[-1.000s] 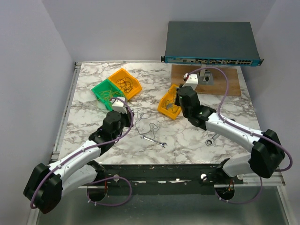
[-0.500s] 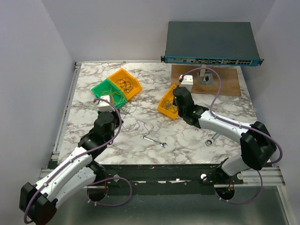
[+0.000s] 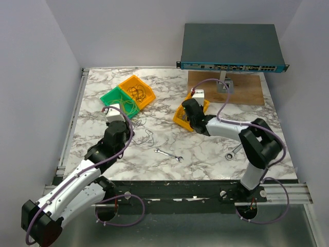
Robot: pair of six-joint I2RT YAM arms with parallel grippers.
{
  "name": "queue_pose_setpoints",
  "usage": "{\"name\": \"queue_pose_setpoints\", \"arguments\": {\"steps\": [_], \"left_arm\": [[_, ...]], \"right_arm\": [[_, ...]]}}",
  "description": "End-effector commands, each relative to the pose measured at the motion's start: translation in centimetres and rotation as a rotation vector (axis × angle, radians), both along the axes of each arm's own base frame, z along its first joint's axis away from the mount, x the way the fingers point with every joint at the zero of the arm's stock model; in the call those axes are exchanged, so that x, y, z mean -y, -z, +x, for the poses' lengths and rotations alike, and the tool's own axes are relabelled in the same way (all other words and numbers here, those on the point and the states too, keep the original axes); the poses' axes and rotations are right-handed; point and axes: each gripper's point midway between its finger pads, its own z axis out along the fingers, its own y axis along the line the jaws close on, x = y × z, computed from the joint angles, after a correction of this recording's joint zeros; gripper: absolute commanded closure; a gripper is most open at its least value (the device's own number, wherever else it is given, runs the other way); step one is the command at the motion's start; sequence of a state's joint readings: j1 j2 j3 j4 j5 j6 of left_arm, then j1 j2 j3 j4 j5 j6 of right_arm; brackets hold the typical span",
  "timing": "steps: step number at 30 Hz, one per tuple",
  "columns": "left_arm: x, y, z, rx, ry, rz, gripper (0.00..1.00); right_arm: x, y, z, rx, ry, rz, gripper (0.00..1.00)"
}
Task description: Untangle the cables
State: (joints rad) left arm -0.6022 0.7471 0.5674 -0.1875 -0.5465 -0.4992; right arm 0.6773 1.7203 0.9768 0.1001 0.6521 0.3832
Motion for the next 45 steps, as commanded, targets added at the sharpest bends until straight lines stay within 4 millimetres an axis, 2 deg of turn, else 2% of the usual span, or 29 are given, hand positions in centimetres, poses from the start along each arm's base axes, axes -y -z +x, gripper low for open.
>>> {"name": "queue_pose_setpoints", "arguments": {"steps": [1,3,5,6,7,8,10,12,15,19,22,25,26,29,31,34,35,36,40,45], "left_arm": [[0.9,0.5,-0.1,-0.037,0.049,0.000,1.00],[1.4,1.0,-0.2,-0.058,0.073,0.004,1.00],[2.0,1.6,-0.1,-0.081,0.106,0.011,1.00],[2.4,1.8,-0.1,-0.093,0.123,0.015,1.00],[2.6,2.1,-0.1,-0.109,0.135,0.022,1.00],[2.9,2.4,-0.1,-0.125,0.151,0.027,1.00],[3.5,3.0,-0.1,-0.158,0.181,0.044,1.00],[4.2,3.6,-0.2,-0.198,0.223,0.062,1.00],[4.9,4.3,-0.2,-0.260,0.255,0.091,1.00],[4.9,6.1,-0.3,-0.360,0.267,0.156,1.00],[5.1,7.1,-0.7,-0.413,0.280,0.172,1.00],[5.8,7.9,-1.3,-0.443,0.319,0.153,0.93],[5.9,8.1,-1.5,-0.451,0.328,0.148,0.86],[6.2,8.7,-2.0,-0.481,0.348,0.145,0.49],[6.2,8.8,-2.1,-0.488,0.347,0.146,0.34],[6.2,8.7,-2.2,-0.483,0.345,0.140,0.19],[6.1,8.6,-2.2,-0.482,0.332,0.134,0.05],[6.1,8.4,-2.1,-0.477,0.324,0.125,0.02],[6.5,7.7,-1.9,-0.456,0.321,0.076,0.02],[7.3,9.2,-2.0,-0.564,0.366,0.129,0.01]], "right_arm": [[-1.0,3.3,0.2,-0.123,0.003,-0.010,0.99],[-0.9,2.9,0.2,-0.119,0.009,0.000,0.99],[-0.4,1.9,-0.1,-0.091,0.014,0.012,0.92],[-0.5,0.5,0.2,-0.045,0.017,0.040,0.88],[-0.3,-0.1,0.0,-0.025,0.016,0.048,0.77],[-0.2,-1.1,0.0,0.002,0.014,0.063,0.70],[0.1,-2.5,-0.3,0.036,0.010,0.080,0.65],[0.2,-3.7,-0.6,0.060,-0.003,0.096,0.54],[0.2,-5.0,-1.1,0.083,-0.027,0.112,0.45],[0.5,-6.2,-1.7,0.113,-0.038,0.144,0.13],[1.1,-6.8,-2.6,0.149,-0.043,0.178,0.03],[1.6,-7.7,-3.5,0.192,-0.049,0.219,0.00],[1.6,-7.9,-3.7,0.199,-0.056,0.235,0.00],[1.8,-8.4,-4.6,0.220,-0.075,0.277,0.00],[2.0,-8.5,-5.1,0.232,-0.078,0.300,0.00],[2.3,-8.7,-5.8,0.252,-0.085,0.331,0.00],[2.2,-8.7,-6.0,0.254,-0.090,0.342,0.00],[2.2,-8.7,-6.2,0.260,-0.098,0.351,0.00],[1.6,-8.5,-6.7,0.268,-0.151,0.374,0.00],[1.2,-8.2,-6.6,0.259,-0.161,0.377,0.00]]}}
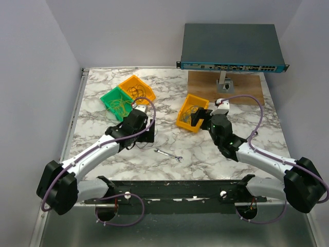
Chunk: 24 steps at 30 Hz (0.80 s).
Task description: Untangle the cables
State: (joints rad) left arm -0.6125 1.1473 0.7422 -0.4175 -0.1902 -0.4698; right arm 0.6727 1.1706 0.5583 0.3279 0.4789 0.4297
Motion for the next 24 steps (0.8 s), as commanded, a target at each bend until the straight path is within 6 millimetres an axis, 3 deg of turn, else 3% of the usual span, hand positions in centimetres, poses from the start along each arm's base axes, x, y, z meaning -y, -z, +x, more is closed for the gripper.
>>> {"name": "queue_pose_setpoints", "arguments": {"steps": [1,8,14,16,18,21,22,24], "left_arm": [[1.0,1.3,0.0,-0.111,0.047,0.038,0.01],[1.2,3.9,0.6,-0.170,0.039,0.088,0.04],[2.6,6.6,1.1,-0.256,0.076,0.103,0.21],[3.1,7.5,1.3,-0.279,0.083,0.103,0.29],[3.3,8.0,1.5,-0.293,0.082,0.108,0.45],[3.0,7.6,2.0,-0.284,0.066,0.128,0.92],[2.8,6.9,2.2,-0.262,0.054,0.132,1.00],[2.4,4.9,2.6,-0.206,0.040,0.128,1.00]], "right_arm": [[-0.9,-0.8,0.1,0.030,-0.032,0.049,0.00],[-1.1,-0.9,0.0,0.033,-0.045,0.058,0.00],[-1.0,-1.2,-0.1,0.040,-0.046,0.064,0.00],[-1.0,-1.2,-0.2,0.045,-0.049,0.068,0.00],[-0.9,-1.3,-0.2,0.048,-0.047,0.069,0.00],[-0.8,-1.3,-0.2,0.047,-0.041,0.068,0.00],[-0.8,-1.2,-0.2,0.047,-0.039,0.068,0.00],[-0.8,-1.0,-0.2,0.043,-0.040,0.066,0.00]]}}
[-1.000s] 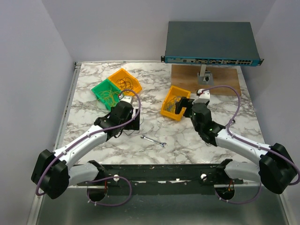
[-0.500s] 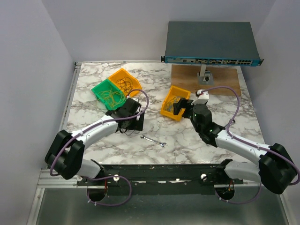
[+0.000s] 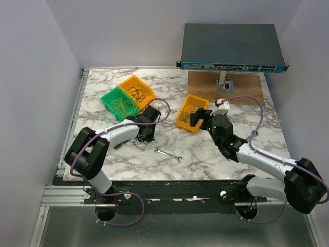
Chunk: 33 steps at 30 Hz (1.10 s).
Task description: Untangle the cables
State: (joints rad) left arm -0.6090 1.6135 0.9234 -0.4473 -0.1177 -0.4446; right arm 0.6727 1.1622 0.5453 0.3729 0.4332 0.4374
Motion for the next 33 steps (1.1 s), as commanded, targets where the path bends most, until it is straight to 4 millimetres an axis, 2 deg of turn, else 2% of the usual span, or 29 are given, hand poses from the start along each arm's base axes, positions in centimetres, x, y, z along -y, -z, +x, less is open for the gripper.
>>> {"name": "queue_pose_setpoints", "arguments": {"steps": [1,5,8,10,14,18,22,26,29,30,33], "left_arm": [[-0.1,-4.4,1.4,0.112,-0.018,-0.027,1.00],[0.4,-10.1,3.1,0.212,-0.016,-0.130,1.00],[0.2,-13.4,5.5,0.275,-0.038,-0.191,1.00],[0.3,-15.6,7.7,0.312,-0.054,-0.226,1.00],[1.7,-20.4,13.2,0.424,-0.048,-0.367,1.00],[2.0,-22.8,17.9,0.484,-0.049,-0.471,1.00],[0.6,-22.8,21.9,0.501,-0.099,-0.463,1.00],[-1.0,-20.7,24.9,0.470,-0.155,-0.572,1.00],[-1.9,-18.7,27.0,0.440,-0.183,-0.668,1.00],[-2.2,-17.3,27.5,0.406,-0.200,-0.673,1.00],[-2.9,-14.8,27.8,0.309,-0.255,-0.661,1.00]], "right_arm": [[0.2,-0.2,-0.1,0.016,0.006,0.026,0.00],[0.0,0.0,0.2,0.012,0.013,0.025,0.00],[0.1,0.1,0.2,0.005,0.019,0.029,0.01],[0.1,0.0,0.1,0.012,0.018,0.038,0.01],[0.4,-0.3,-0.1,0.028,0.024,0.049,0.01],[0.5,-0.3,-0.2,0.029,0.026,0.047,0.02],[0.7,-0.4,-0.3,0.033,0.026,0.049,0.02],[0.7,-0.5,-0.4,0.037,0.024,0.053,0.02],[0.6,-0.5,-0.4,0.037,0.019,0.054,0.02],[0.6,-0.4,-0.4,0.035,0.020,0.053,0.02],[0.7,-0.4,-0.3,0.037,0.027,0.050,0.02]]}}
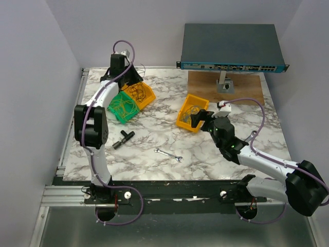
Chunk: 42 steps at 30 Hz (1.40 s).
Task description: Untangle the cables
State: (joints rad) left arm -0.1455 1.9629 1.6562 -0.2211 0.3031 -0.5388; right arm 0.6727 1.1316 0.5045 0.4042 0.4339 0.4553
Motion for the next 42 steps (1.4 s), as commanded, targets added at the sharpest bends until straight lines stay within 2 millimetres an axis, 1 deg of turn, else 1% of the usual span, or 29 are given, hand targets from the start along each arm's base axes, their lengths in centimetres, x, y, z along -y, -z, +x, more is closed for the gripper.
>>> {"name": "queue_pose_setpoints", "arguments": {"steps": [1,3,8,9,11,12,16,17,20,22,23,24,25,26,27,28,29,30,31,32,33,34,35,36,37,38,39,40,42], "left_arm": [[-0.1,2.8,0.8,-0.126,-0.009,-0.089,1.00],[-1.1,4.2,0.4,-0.173,-0.058,-0.066,1.00],[-2.9,7.2,-0.1,-0.324,-0.107,-0.011,0.92],[-3.1,7.2,-0.1,-0.330,-0.112,0.002,0.88],[-3.8,7.3,-0.3,-0.344,-0.131,0.037,0.77],[-4.0,7.2,-0.5,-0.347,-0.134,0.052,0.73],[-5.6,6.7,-1.1,-0.349,-0.179,0.130,0.68],[-5.9,6.7,-1.2,-0.349,-0.183,0.140,0.64],[-6.1,5.5,-1.5,-0.324,-0.181,0.157,0.49],[-6.0,3.9,-1.9,-0.272,-0.179,0.170,0.41],[-6.0,2.6,-2.1,-0.230,-0.183,0.177,0.37],[-6.0,1.9,-2.5,-0.204,-0.192,0.193,0.32],[-5.9,0.6,-2.9,-0.163,-0.196,0.199,0.27],[-5.7,-0.1,-3.4,-0.136,-0.202,0.209,0.19],[-5.5,-1.4,-4.1,-0.095,-0.203,0.211,0.04],[-5.1,-2.9,-4.7,-0.040,-0.199,0.211,0.02],[-5.0,-3.2,-5.5,-0.017,-0.198,0.209,0.02],[-4.7,-4.3,-6.2,0.026,-0.197,0.196,0.01],[-4.6,-4.5,-7.1,0.043,-0.196,0.186,0.02],[-4.4,-5.4,-7.8,0.075,-0.195,0.164,0.01],[-4.1,-5.1,-8.8,0.083,-0.184,0.149,0.01],[-3.9,-5.8,-9.6,0.119,-0.178,0.128,0.01],[-3.7,-5.4,-10.6,0.129,-0.168,0.115,0.01],[-3.6,-6.2,-11.5,0.169,-0.163,0.095,0.01],[-3.4,-5.9,-12.4,0.187,-0.151,0.083,0.01],[-3.3,-6.3,-13.4,0.221,-0.142,0.075,0.01],[-3.3,-5.9,-14.4,0.237,-0.139,0.073,0.01],[-3.5,-6.1,-15.4,0.267,-0.141,0.070,0.01],[-4.1,-5.7,-17.4,0.313,-0.153,0.078,0.01]], "right_arm": [[0.4,-0.5,0.2,0.025,0.026,0.020,0.02],[0.5,-0.4,0.2,0.024,0.030,0.016,0.02],[0.4,-0.2,0.3,0.018,0.028,0.012,0.02],[0.4,-0.2,0.3,0.017,0.027,0.012,0.02],[0.3,0.0,0.4,0.012,0.027,0.011,0.02],[0.3,0.1,0.4,0.010,0.027,0.009,0.02],[0.3,0.4,0.5,0.000,0.034,0.003,0.02],[0.3,0.5,0.5,-0.001,0.033,0.003,0.02],[0.4,0.4,0.5,0.000,0.035,0.004,0.02],[0.4,0.4,0.5,0.000,0.035,0.003,0.02],[0.4,0.5,0.5,-0.001,0.033,0.001,0.02],[0.3,0.5,0.4,-0.001,0.031,0.000,0.02],[0.3,0.5,0.5,-0.001,0.029,-0.001,0.01],[0.2,0.5,0.4,-0.002,0.022,-0.004,0.01],[0.1,0.4,0.5,0.002,0.017,-0.005,0.00],[0.0,0.4,0.5,0.001,0.010,-0.010,0.00],[-0.1,0.1,0.4,0.001,0.002,-0.010,0.00],[-0.3,0.0,0.3,0.002,-0.012,-0.010,0.00],[-0.5,-0.3,0.2,0.004,-0.027,-0.008,0.00],[-0.7,-0.7,0.0,0.012,-0.041,0.001,0.00],[-0.9,-1.2,-0.2,0.020,-0.059,0.012,0.00],[-1.2,-1.6,-0.7,0.030,-0.088,0.025,0.00],[-1.3,-2.2,-1.0,0.049,-0.107,0.038,0.00],[-1.4,-2.6,-1.7,0.068,-0.137,0.049,0.00],[-1.3,-3.2,-2.1,0.094,-0.151,0.064,0.00],[-1.0,-3.4,-2.7,0.111,-0.161,0.071,0.00],[-0.8,-4.0,-3.2,0.135,-0.166,0.083,0.00],[-0.4,-4.0,-3.6,0.150,-0.171,0.077,0.00],[0.4,-4.1,-4.4,0.182,-0.168,0.072,0.00]]}}
